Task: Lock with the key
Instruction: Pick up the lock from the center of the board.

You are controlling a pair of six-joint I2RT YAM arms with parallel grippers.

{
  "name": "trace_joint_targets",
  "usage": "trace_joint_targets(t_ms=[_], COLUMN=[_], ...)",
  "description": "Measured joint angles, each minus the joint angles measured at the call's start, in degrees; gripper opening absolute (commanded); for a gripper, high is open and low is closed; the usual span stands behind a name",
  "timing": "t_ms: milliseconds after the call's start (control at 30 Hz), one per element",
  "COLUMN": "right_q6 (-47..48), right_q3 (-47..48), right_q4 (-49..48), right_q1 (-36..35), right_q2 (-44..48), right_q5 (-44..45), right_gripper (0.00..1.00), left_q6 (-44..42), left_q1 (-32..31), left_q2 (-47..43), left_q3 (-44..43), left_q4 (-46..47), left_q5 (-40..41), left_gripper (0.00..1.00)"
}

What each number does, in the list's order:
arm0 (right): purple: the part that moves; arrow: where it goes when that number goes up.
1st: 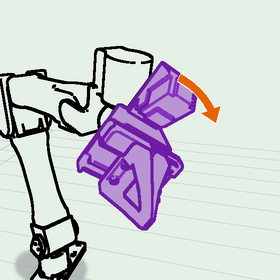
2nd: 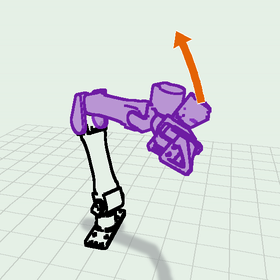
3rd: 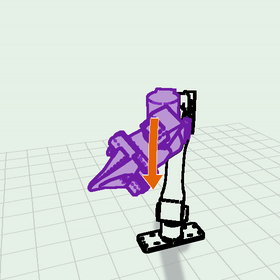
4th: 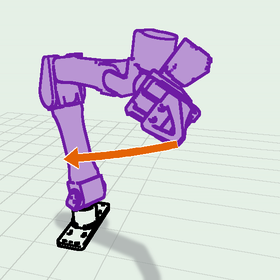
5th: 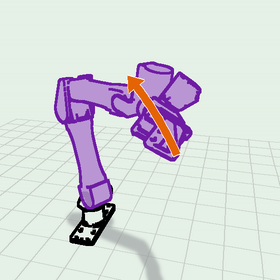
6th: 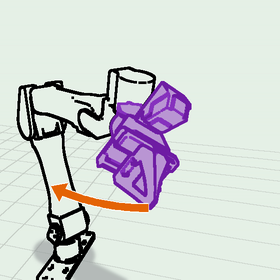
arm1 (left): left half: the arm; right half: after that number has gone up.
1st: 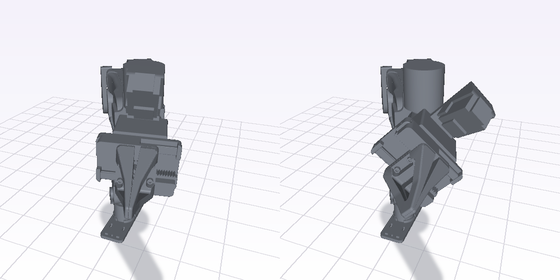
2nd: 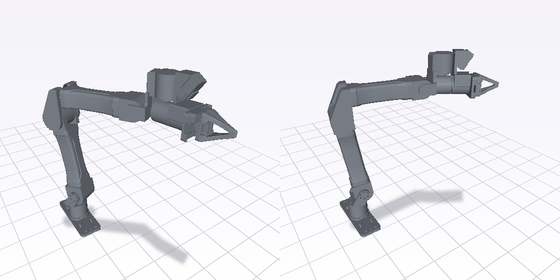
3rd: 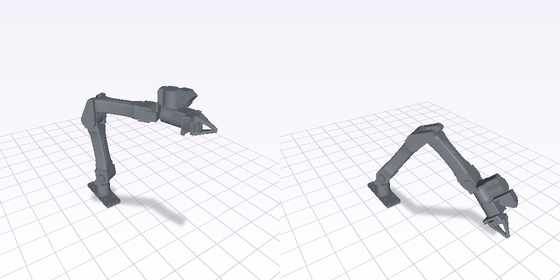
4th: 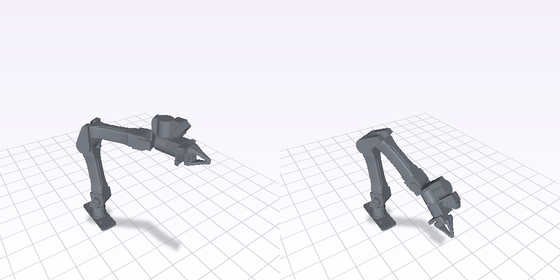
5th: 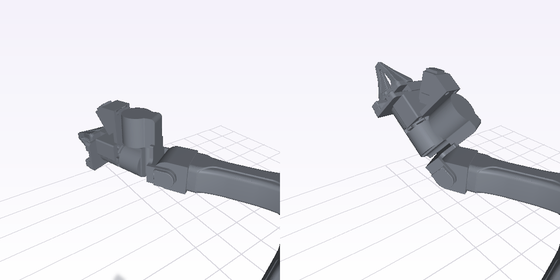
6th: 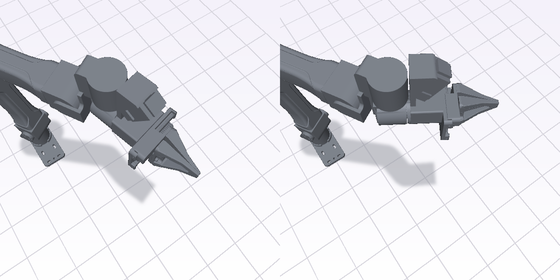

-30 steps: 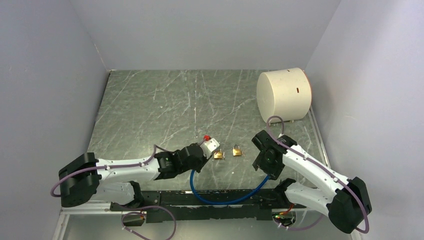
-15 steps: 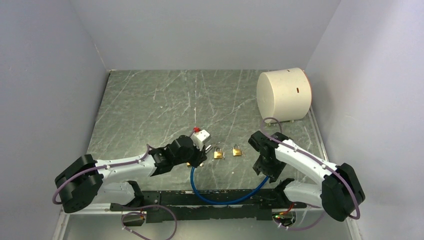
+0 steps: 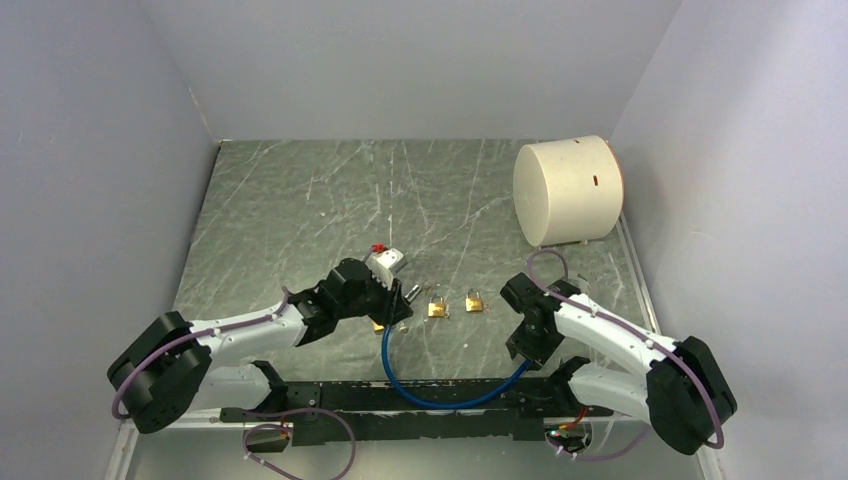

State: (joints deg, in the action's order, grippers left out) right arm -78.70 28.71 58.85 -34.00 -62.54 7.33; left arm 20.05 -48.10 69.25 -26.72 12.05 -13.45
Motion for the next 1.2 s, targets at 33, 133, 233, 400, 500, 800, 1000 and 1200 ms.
trace_joint_targets(t_ms=[33,133,233,400,500,800,1000,1200], right_q6=[-0.1,-0.5,0.0,2.1,5.7,24.6,35.4,41.5], right_q3=[-0.1,0.0,0.6,3.9,9.0,18.6,18.7,19.5], right_q4=[-0.3,-1.5,-1.4,1.1,1.9,-5.1,-13.7,-17.4], right_q1=[0.0,0.0,0.0,-0.1,-0.9,-2.1,-2.2,-3.3], right_q2=[0.0,0.0,-0.3,-0.3,0.8,6.9,7.2,4.5], right_q5=[-0.1,-0.1,0.3,3.9,5.2,-3.8,-20.6,-31.8], right_gripper=[0.33,0.04,0.0,0.0,0.0,0.0,0.0,0.0], left_q6=[0.4,1.4,2.6,4.3,5.2,6.6,4.0,-1.6], left_q1=[0.5,1.4,1.9,2.6,2.8,4.2,4.4,4.4], left_q2=[0.2,1.0,1.1,2.6,3.5,3.8,1.6,-2.1], left_q3=[0.1,0.1,0.2,0.1,0.1,-1.1,-4.5,-9.0], left_q4=[0.4,1.4,2.0,2.2,2.0,0.7,-3.8,-10.3], left_q5=[-1.1,-3.5,-5.7,-8.8,-10.0,-12.5,-12.8,-11.4], left_gripper=[0.03,0.02,0.02,0.02,0.02,0.02,0.02,0.02])
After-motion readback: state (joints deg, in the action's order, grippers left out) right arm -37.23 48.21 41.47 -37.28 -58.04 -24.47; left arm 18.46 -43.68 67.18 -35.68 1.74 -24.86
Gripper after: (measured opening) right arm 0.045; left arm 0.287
